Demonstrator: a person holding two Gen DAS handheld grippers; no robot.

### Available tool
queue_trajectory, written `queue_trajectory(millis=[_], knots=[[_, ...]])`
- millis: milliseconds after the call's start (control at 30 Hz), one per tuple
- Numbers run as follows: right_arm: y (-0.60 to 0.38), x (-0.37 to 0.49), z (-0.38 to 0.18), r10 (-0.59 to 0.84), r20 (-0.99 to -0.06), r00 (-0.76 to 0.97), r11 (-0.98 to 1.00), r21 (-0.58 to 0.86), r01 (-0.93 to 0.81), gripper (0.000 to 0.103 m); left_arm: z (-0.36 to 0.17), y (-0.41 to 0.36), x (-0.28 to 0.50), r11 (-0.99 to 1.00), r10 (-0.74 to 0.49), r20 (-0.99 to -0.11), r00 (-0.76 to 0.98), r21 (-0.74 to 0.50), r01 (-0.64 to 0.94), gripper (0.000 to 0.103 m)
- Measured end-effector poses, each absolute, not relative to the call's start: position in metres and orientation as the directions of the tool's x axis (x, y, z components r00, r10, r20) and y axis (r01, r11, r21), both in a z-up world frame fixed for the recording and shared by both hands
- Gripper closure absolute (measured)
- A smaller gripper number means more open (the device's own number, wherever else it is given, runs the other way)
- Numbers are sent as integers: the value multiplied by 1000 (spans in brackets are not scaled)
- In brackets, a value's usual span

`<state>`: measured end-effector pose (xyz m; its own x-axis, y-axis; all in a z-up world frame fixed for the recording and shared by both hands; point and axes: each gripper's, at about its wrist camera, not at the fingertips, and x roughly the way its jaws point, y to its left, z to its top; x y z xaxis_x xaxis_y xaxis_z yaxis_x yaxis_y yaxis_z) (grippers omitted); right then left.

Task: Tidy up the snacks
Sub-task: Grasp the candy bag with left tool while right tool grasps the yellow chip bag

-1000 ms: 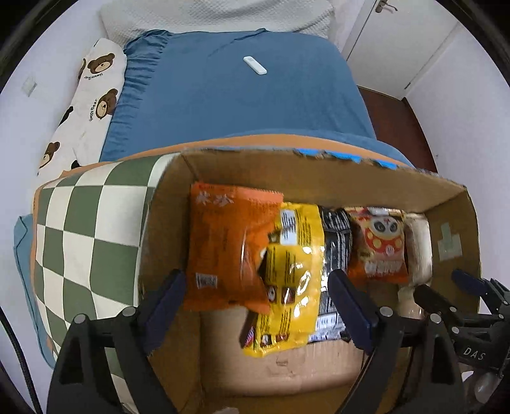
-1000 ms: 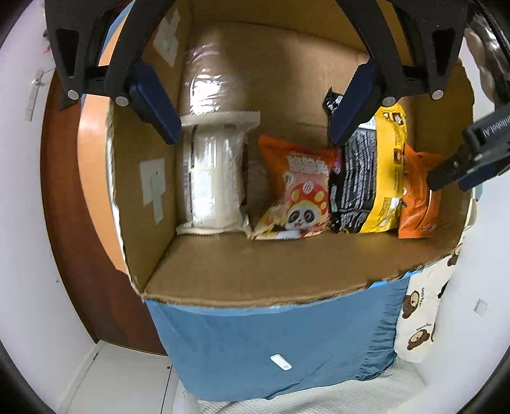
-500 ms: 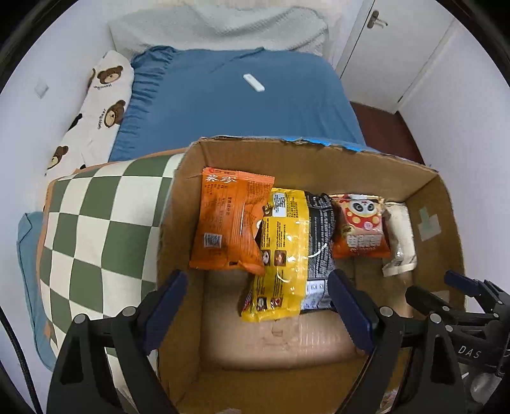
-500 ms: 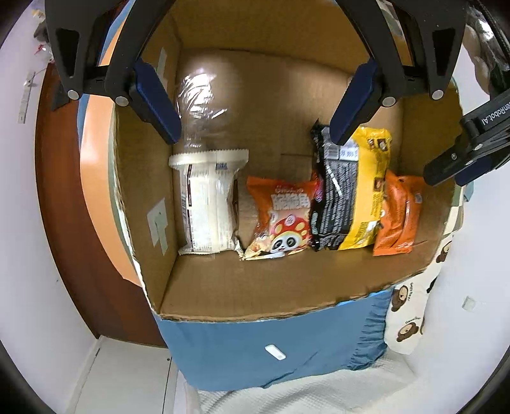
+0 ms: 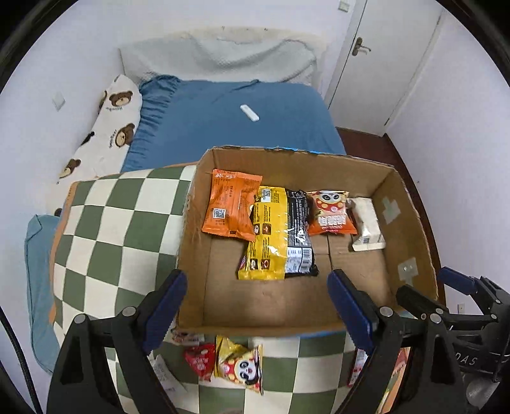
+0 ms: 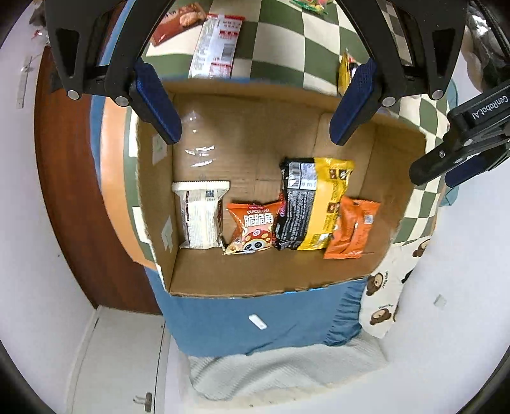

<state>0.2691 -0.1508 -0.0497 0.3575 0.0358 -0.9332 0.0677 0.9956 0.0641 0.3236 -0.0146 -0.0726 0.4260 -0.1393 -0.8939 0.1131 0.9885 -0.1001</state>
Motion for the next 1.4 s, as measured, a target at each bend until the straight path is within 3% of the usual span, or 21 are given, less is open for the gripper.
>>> queue_trajectory(millis=[333,533,767,800,833,900,1133,1200,1267,1300,1400], knots=[[-138,201,-2,39,-870,491,994,82,67,7,-30,-8,260,987,-153,-834,530,-109,115,13],[-134,155,12,66,-839,541,988,131,81,7,-35,-7,214,988,-151,-831,535,-103,119,13],[-160,97,-47,120,-892,436,965,207,159,7,-125,-16,155,983,-140,-939,315,-94,157,13],[-166,86,-61,120,-905,409,962,207,176,12,-137,-18,150,982,-140,-950,280,-96,163,13],[-170,75,-75,120,-917,381,960,204,189,23,-154,-20,141,980,-137,-963,231,-99,172,13],[-177,60,-96,120,-935,332,959,196,203,31,-187,-25,127,975,-127,-982,138,-98,200,13],[-185,14,-148,109,-962,252,976,151,155,31,-273,-45,99,956,-95,-992,-88,-116,271,13],[-180,11,-160,87,-972,220,987,114,114,31,-286,-54,99,951,-79,-992,-103,-106,289,23],[-178,11,-175,66,-983,173,992,84,96,31,-296,-62,100,948,-87,-990,-113,-117,295,48],[-178,13,-181,61,-986,156,993,76,90,31,-296,-63,101,950,-97,-989,-115,-126,286,53],[-177,18,-200,43,-990,134,994,56,93,51,-289,-61,106,963,-97,-993,-64,-110,245,57]])
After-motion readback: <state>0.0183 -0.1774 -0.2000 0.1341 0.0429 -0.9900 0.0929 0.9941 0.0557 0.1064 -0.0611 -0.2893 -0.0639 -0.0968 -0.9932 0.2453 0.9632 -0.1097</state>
